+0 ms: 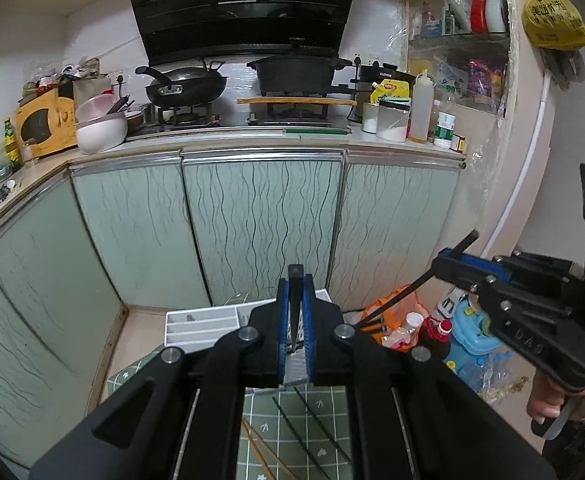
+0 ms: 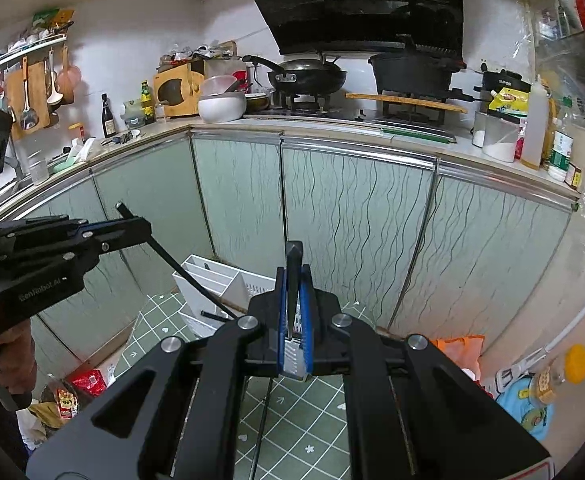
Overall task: Organize utensils
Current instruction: 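Insert the left tool's black chopstick into the holder while the right tool inserts its own, then open both tools and withdraw them from the holder back over the mat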
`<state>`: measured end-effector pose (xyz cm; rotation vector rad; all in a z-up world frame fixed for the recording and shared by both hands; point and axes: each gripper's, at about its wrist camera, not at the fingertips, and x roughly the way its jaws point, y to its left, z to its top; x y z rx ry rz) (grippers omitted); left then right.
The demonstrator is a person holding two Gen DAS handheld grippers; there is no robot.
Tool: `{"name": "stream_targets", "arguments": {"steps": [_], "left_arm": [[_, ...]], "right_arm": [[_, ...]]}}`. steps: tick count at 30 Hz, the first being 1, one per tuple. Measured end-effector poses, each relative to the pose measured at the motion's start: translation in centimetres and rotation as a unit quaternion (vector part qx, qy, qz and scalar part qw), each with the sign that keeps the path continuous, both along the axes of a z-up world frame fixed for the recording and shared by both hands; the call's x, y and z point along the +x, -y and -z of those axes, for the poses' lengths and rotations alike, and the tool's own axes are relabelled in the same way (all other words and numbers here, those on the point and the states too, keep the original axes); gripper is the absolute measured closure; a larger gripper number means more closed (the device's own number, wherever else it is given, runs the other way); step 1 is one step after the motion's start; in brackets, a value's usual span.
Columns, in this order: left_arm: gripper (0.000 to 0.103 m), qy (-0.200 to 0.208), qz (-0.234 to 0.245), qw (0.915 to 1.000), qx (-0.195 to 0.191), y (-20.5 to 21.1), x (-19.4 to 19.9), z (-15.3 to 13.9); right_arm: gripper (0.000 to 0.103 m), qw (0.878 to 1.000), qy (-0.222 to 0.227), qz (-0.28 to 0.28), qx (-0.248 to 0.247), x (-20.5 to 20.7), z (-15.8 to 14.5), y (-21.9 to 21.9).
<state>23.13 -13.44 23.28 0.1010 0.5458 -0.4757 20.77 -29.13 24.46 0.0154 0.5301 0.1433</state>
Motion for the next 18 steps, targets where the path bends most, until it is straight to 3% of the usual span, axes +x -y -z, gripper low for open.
{"name": "stream_targets", "arguments": {"steps": [8, 18], "left_arm": [[0.095, -0.008, 0.008, 0.9999, -0.001, 1.4, 2.3, 1.2], [0.095, -0.039, 0.012, 0.9991, 0.008, 2.4, 4.7, 5.3]], "right_arm": [[0.097, 1.000, -0.012, -0.006, 0.006, 2.8, 1.5, 0.2], [0.097, 0.999, -0.042, -0.013, 0.014, 5.5, 5.6, -0.2]]}}
